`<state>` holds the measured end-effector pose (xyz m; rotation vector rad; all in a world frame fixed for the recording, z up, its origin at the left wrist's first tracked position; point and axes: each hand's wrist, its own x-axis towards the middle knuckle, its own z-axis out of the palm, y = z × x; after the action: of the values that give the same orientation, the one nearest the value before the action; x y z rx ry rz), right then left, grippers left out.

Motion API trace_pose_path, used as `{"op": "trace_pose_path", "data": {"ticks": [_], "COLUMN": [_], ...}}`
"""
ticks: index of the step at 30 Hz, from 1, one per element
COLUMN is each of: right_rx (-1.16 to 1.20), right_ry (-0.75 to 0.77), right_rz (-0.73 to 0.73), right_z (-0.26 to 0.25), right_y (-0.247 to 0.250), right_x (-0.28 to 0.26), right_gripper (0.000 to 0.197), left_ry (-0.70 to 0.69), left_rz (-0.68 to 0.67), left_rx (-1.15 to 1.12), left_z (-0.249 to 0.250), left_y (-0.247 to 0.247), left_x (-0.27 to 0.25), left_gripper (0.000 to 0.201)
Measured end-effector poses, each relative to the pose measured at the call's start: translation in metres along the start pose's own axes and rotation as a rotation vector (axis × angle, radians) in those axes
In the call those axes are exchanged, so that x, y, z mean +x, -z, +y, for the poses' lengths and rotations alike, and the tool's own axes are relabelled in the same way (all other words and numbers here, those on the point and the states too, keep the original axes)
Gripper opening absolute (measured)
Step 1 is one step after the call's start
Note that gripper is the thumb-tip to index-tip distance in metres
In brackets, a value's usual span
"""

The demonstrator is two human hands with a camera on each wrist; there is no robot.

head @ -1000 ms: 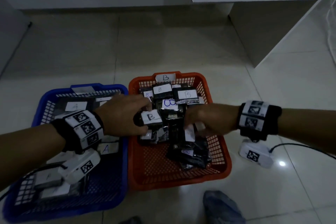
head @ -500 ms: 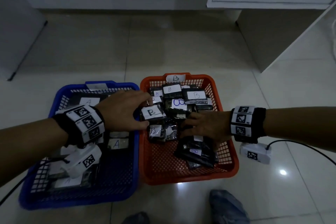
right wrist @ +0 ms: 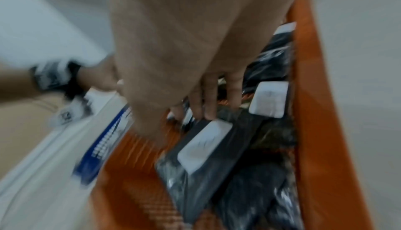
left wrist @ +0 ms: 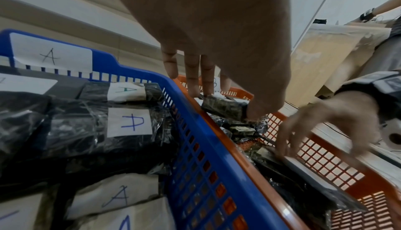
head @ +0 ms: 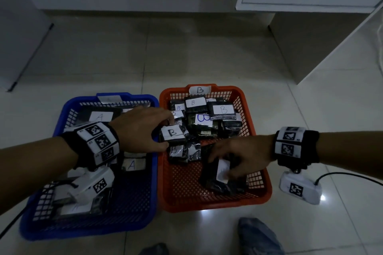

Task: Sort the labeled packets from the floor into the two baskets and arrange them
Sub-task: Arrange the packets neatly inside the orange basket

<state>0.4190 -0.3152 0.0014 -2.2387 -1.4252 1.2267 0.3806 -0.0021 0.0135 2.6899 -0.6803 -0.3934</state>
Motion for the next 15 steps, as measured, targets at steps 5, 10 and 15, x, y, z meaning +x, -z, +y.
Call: {"op": "trace_pose_path", "data": {"ticks": [5,10,15], "right_rx": [-0.386,-0.493,-0.126], "right_ry": [-0.113,-0.048,-0.09], "right_rz": [0.168,-0.006,0.077], "right_z": [0.025,0.026,0.017], "right_y": [0.014,-0.005,-0.006], "right_x": [-0.013,-0.002,0.005], "right_gripper": [0.04,0.088,0.076], "left_ry": [0.009,0.0,-0.002], "left_rz": [0.003,-0.025,-0.015], "left_rx": [0.005,0.006,0.004], "left_z": [0.002,0.003,0.004], "left_y": [0.001,-0.002,0.0], "left_x": [0.002,0.004,0.006], "left_gripper": [0.044,0.048,0.047]}}
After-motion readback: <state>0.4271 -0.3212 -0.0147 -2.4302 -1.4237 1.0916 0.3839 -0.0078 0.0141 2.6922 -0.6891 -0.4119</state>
